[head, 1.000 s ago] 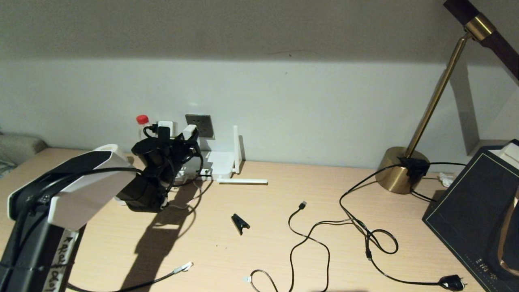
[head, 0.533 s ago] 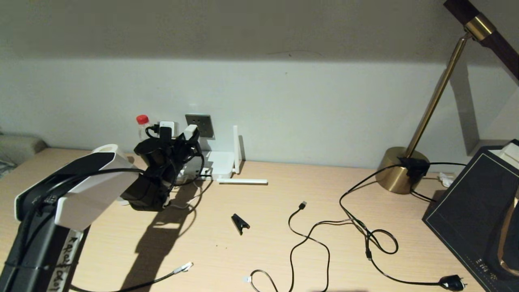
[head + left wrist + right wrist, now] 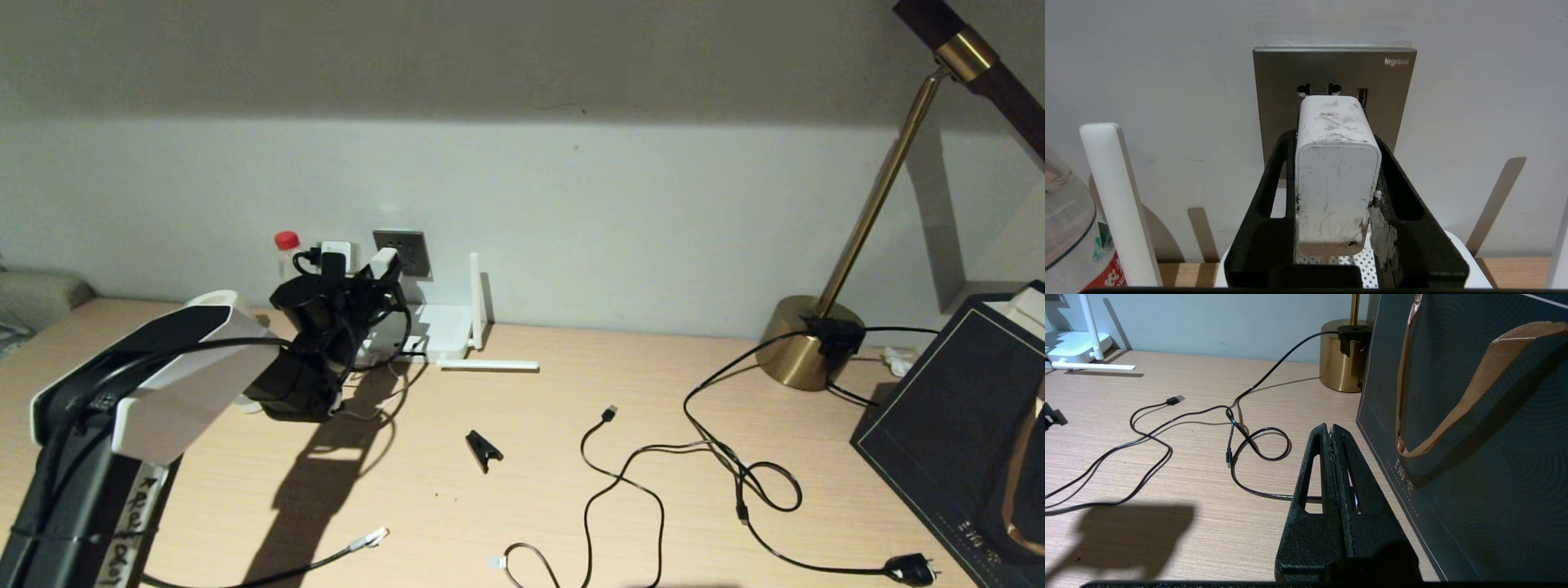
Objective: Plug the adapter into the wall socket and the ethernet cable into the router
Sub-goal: Plug plug into socket
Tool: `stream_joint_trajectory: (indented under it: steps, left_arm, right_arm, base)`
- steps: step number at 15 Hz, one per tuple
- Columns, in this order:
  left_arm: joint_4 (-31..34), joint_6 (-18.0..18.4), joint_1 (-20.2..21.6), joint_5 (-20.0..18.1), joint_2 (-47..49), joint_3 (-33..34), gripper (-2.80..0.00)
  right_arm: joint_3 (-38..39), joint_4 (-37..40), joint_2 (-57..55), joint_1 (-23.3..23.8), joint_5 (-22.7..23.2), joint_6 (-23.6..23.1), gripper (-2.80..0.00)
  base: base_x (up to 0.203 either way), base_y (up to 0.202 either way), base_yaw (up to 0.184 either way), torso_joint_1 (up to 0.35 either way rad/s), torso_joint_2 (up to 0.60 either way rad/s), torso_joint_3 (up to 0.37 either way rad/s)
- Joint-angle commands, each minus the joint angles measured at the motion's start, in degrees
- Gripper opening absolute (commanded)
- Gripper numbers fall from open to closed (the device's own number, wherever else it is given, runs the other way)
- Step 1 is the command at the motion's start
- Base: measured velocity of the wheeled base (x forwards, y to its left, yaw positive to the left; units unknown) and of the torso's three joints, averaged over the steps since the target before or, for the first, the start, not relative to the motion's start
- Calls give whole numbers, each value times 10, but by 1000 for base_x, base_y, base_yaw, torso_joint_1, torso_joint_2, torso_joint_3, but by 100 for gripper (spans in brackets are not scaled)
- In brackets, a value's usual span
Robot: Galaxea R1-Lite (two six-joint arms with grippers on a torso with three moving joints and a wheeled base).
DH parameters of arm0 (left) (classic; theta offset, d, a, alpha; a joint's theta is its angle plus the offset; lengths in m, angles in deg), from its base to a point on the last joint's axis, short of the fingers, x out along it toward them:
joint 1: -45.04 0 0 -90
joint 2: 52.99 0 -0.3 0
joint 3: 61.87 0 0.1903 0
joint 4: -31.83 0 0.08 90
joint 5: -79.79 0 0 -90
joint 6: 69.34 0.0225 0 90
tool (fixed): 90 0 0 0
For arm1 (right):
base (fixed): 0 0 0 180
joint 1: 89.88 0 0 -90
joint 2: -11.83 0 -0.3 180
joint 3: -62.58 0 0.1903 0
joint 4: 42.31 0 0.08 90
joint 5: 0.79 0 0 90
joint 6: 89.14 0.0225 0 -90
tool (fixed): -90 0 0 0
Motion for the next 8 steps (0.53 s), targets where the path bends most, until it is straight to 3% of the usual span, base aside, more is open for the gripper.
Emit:
stream_joint_trajectory:
  steps: [1, 8]
  left_arm:
    - [0, 0, 0, 0, 1, -4, -280]
    - [7, 0, 0, 0, 11, -25, -280]
  right_arm:
    - [20, -1, 0, 0, 0, 0, -280]
    - [20, 0, 0, 0, 0, 0, -280]
  base:
    - [0, 0, 0, 0, 0, 0]
    - [0, 0, 0, 0, 0, 0]
